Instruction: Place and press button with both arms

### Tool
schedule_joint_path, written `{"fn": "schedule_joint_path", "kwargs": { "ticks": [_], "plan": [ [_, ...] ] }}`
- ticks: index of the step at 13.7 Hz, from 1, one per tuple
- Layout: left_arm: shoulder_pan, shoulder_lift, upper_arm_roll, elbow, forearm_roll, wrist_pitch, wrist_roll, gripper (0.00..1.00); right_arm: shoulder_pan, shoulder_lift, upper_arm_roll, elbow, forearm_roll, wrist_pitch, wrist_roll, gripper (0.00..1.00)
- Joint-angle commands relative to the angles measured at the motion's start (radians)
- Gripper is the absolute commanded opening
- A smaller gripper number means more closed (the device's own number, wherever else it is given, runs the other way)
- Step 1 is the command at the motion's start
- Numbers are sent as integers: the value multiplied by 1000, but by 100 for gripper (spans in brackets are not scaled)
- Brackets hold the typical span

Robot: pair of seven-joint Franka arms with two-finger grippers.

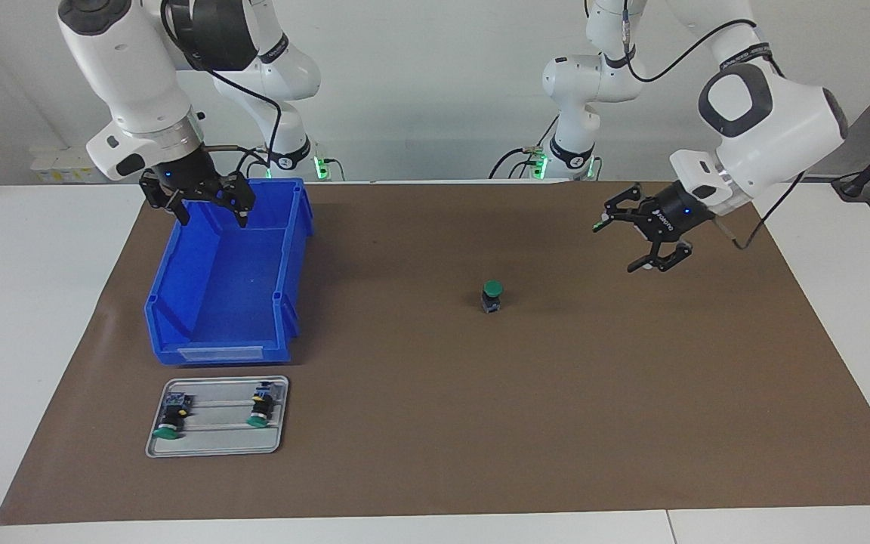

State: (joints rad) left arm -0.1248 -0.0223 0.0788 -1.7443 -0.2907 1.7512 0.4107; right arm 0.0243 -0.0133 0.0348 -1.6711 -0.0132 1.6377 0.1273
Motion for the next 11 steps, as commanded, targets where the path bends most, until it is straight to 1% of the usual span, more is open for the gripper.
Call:
{"fn": "schedule_joint_path", "kwargs": {
  "ticks": [1,3,4,7,8,9,10,11],
  "plan": [
    [10,-57,7,-6,126,-70,-118,100,-7,-8,4,-6,18,-3,-25,100],
    [59,-77,7,-12,136,-229,-119,100,-7,-8,4,-6,18,-3,-25,100],
    [68,-79,6,-14,136,-258,-118,100,-7,-8,4,-6,18,-3,-25,100],
    [71,-77,7,-12,142,-250,-154,100,-7,-8,4,-6,18,-3,-25,100],
    [63,-76,6,-9,181,-233,-197,100,-7,-8,4,-6,18,-3,-25,100],
    [48,-74,-7,-11,256,-210,-213,98,-7,-8,4,-6,18,-3,-23,100],
    [22,-74,-10,-11,298,-199,-219,74,-7,-8,4,-6,18,-3,-25,100],
    [4,-73,-10,-7,308,-206,-234,42,-7,-8,4,-6,18,-3,-25,100]
  ]
}}
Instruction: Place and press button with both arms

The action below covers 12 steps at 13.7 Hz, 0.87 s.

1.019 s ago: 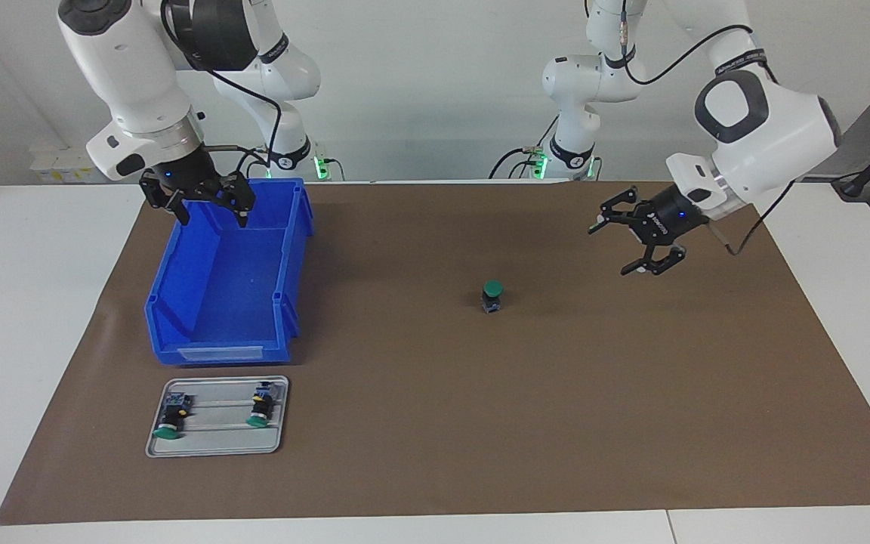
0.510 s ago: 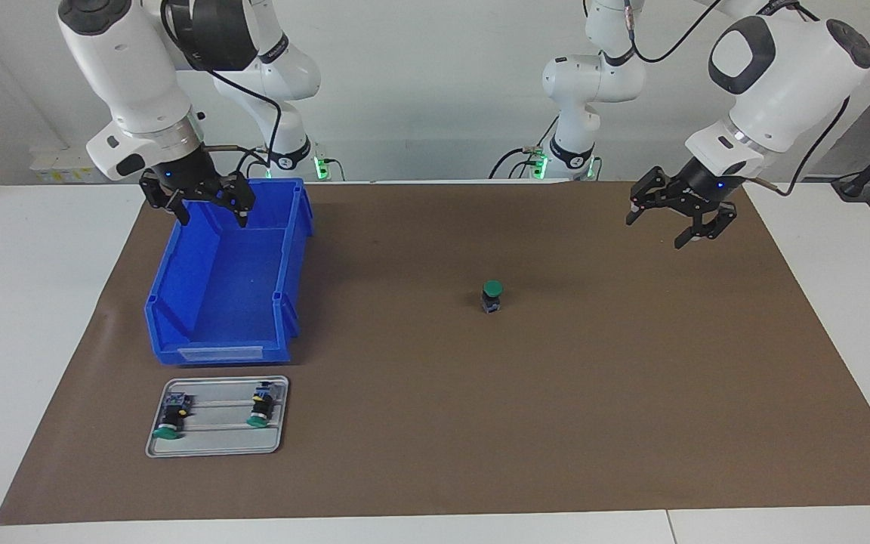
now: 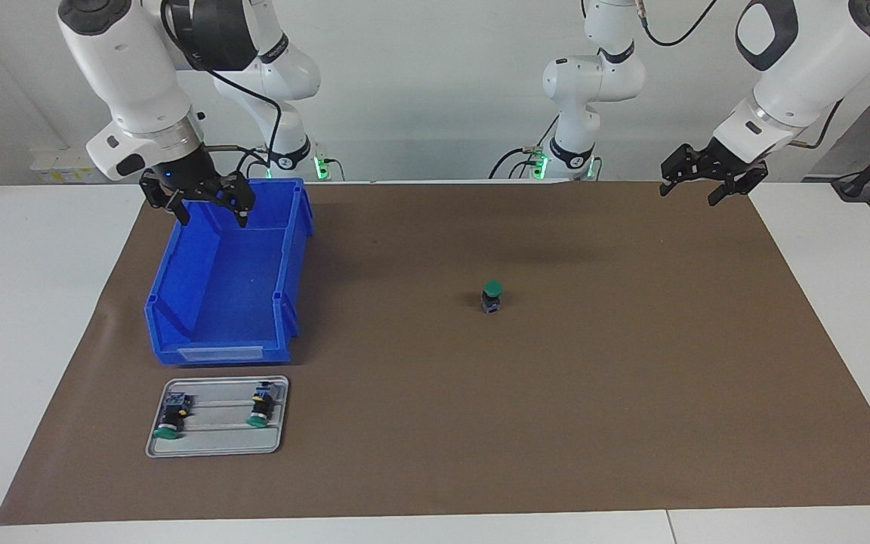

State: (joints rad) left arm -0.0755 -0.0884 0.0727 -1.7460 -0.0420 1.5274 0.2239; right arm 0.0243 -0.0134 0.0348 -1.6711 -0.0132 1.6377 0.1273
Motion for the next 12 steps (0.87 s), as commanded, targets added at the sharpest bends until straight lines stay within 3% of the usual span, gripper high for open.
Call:
{"fn": "schedule_joint_path", "kwargs": {
  "ticks": [1,2,12],
  "plan": [
    [-47,-8,-4,-7,59,7,-64,4,-7,-8,4,-6,18,-3,-25,100],
    [-47,-11,-5,-15,59,5,-89,0,-7,-8,4,-6,18,-3,-25,100],
    [-50,-63,-11,-135,56,120,-132,0,-24,-7,2,-4,18,4,-22,100]
  ]
}}
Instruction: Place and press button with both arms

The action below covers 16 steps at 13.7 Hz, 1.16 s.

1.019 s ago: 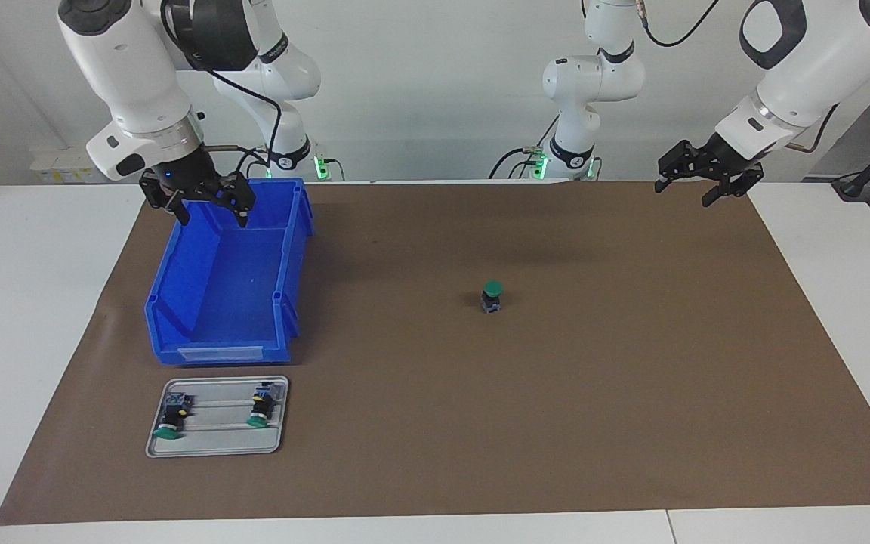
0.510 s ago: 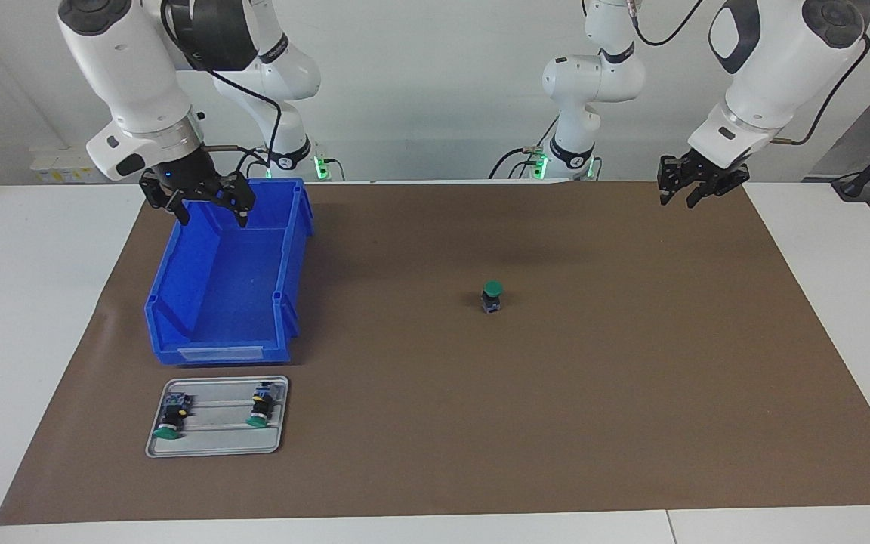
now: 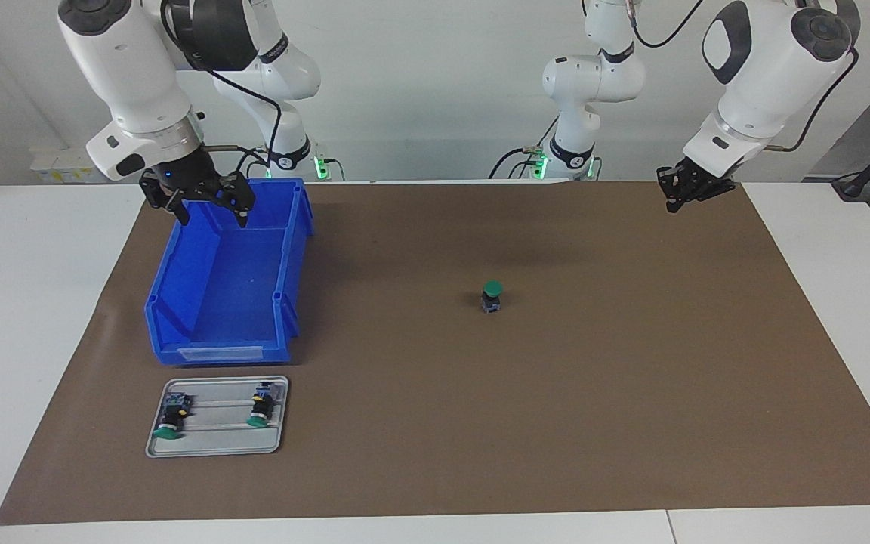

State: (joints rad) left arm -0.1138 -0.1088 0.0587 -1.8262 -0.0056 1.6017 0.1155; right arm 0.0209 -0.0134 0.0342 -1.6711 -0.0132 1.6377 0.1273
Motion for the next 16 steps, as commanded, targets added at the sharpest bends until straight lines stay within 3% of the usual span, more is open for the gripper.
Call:
{"fn": "schedule_joint_path", "kwargs": {
  "ticks": [1,10,16],
  "plan": [
    [-14,-43,3,-56,19,55,-36,0,-25,-7,3,-4,18,2,-20,100],
    [-116,-32,1,-56,12,150,-197,0,-13,-2,6,30,4,-12,-23,100],
    [-308,4,3,-110,10,248,-500,0,-13,-4,7,28,6,-9,-20,100]
  ]
}}
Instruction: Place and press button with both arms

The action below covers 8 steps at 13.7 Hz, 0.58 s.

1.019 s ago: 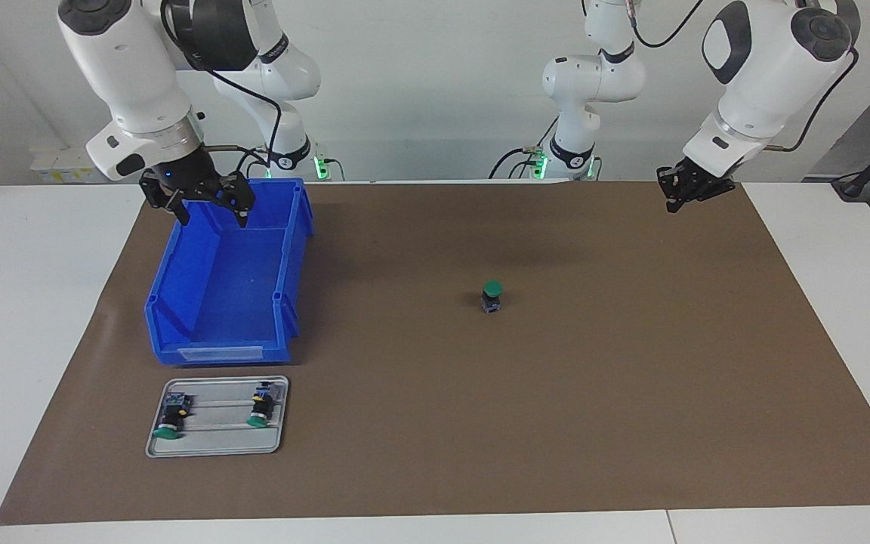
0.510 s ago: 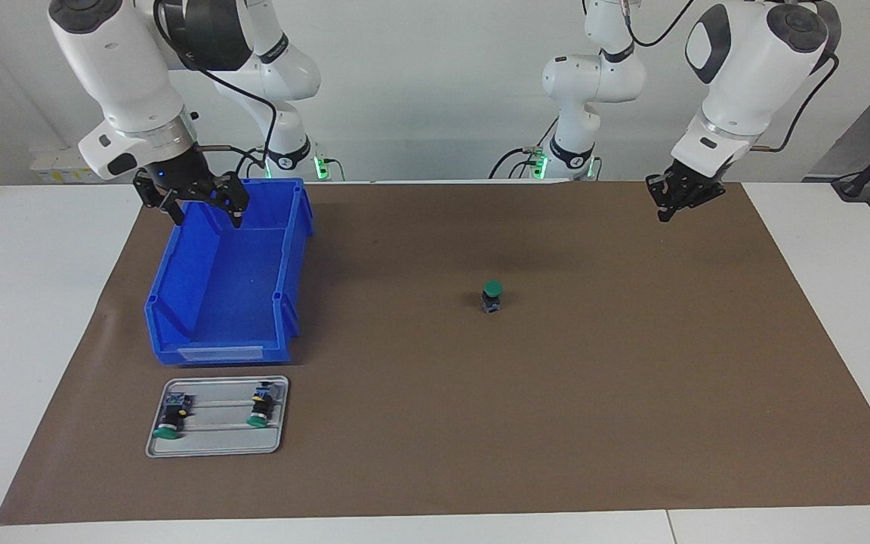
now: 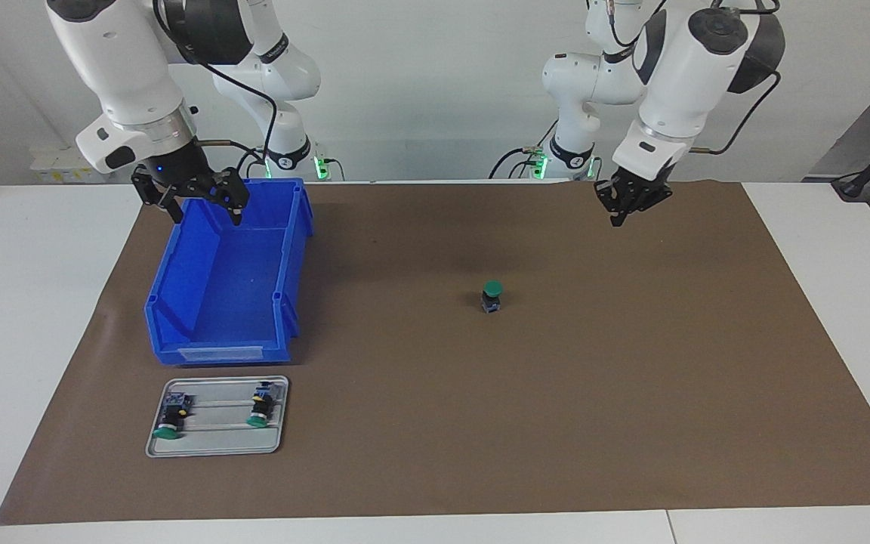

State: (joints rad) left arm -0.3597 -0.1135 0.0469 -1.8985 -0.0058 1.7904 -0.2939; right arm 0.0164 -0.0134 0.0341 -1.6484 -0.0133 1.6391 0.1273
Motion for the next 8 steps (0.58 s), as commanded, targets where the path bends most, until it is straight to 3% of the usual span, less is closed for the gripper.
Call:
{"fn": "schedule_joint_path", "kwargs": {
  "ticks": [1,5,8],
  "plan": [
    [-89,32,14,-37,10,85,-141,0,-9,-3,7,4,6,-11,-20,100],
    [-189,152,13,-37,10,249,-338,0,-13,-8,7,-4,13,-12,-23,100],
    [-214,187,13,-60,-6,364,-389,0,-13,-8,9,-4,18,-10,-23,100]
  ]
}}
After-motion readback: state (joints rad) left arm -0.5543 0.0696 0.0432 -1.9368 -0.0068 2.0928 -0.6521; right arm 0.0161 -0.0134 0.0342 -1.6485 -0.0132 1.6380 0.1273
